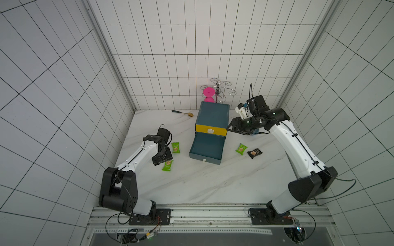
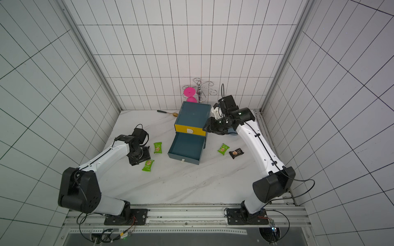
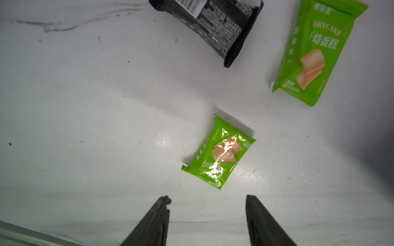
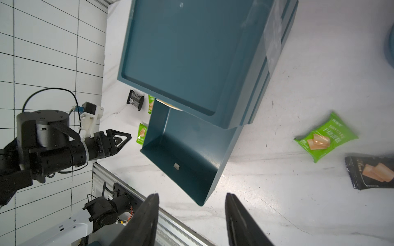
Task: Take the cookies out of the drawer
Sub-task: Place the cookie at the center of the board, then close the drawer in the storage box.
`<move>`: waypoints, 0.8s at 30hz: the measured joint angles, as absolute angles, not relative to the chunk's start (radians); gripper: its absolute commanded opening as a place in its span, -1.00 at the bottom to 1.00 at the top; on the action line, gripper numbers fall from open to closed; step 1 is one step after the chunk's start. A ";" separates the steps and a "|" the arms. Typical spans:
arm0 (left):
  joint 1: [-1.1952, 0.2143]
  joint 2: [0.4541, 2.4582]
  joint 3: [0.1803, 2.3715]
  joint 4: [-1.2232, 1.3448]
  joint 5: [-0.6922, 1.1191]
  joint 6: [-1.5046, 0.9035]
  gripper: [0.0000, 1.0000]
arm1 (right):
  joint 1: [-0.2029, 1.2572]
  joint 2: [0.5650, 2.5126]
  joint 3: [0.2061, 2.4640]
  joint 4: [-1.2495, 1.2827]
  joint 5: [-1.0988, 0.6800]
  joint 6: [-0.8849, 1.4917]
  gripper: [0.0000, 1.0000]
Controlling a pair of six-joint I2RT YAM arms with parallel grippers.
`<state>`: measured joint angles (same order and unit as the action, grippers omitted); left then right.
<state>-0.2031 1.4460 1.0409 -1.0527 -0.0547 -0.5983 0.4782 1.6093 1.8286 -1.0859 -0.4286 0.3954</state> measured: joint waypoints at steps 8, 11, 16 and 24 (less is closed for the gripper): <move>-0.343 1.160 1.029 -1.048 0.047 -0.702 0.22 | 0.478 1.760 2.046 -1.086 -0.464 0.400 -0.13; -0.476 1.059 0.956 -1.012 0.080 -0.804 0.09 | 0.478 1.830 2.093 -1.072 -0.485 0.411 -0.33; -0.661 0.978 0.801 -0.930 0.094 -0.989 -0.12 | 0.479 1.936 2.134 -1.052 -0.493 0.421 -0.52; -0.722 0.973 0.687 -0.680 0.102 -1.158 -0.21 | 0.493 1.974 2.134 -1.079 -0.445 0.395 -0.71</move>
<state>-0.7219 0.9733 0.6872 -0.6796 0.1024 -1.1576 0.4934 1.9736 2.1338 -1.0790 -0.4446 0.3954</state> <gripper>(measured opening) 0.402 0.163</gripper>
